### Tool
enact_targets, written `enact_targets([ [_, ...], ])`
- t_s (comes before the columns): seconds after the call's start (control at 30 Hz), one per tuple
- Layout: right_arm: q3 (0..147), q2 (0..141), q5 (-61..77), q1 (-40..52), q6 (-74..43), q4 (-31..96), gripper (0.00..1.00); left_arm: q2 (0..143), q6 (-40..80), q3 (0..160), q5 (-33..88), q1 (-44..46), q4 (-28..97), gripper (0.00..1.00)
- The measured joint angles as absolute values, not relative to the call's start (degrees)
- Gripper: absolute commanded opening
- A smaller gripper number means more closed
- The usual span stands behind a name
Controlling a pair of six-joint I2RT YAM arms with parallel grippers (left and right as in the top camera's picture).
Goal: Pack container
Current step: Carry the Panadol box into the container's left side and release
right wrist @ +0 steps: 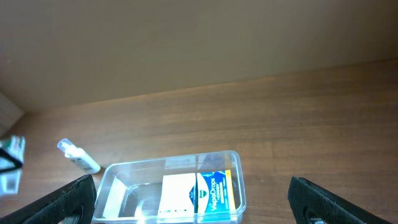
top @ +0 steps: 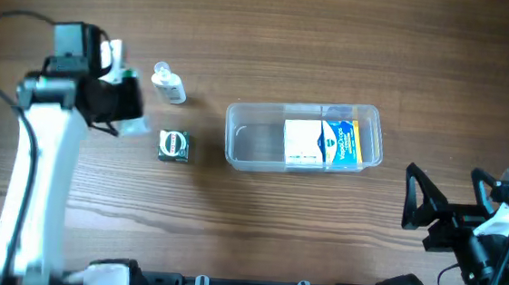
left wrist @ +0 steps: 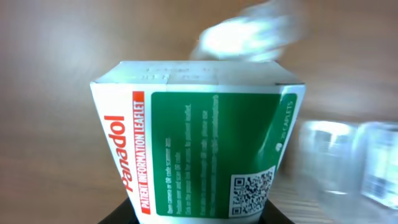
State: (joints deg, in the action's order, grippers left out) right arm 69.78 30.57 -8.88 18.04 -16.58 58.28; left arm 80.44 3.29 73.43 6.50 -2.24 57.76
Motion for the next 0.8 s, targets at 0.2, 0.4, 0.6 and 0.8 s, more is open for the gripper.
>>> enact_targets([
  [0.2, 69.8, 30.6, -8.9, 18.0, -16.6, 58.3, 1.00, 71.9, 3.3, 74.0, 5.2, 23.3, 45.8, 0.38],
  [0.4, 69.8, 30.6, -8.9, 18.0, -16.6, 58.3, 1.00, 83.4, -2.7, 74.1, -1.5, 38.5, 37.8, 0.43],
  [0.6, 69.8, 30.6, -8.9, 18.0, -16.6, 58.3, 1.00, 100.1, -20.0, 74.1, -6.6, 40.4, 37.7, 0.45],
  [0.8, 69.8, 30.6, -8.9, 18.0, -16.6, 58.3, 1.00, 102.4, -34.0, 74.1, -10.8, 40.3, 37.7, 0.64],
])
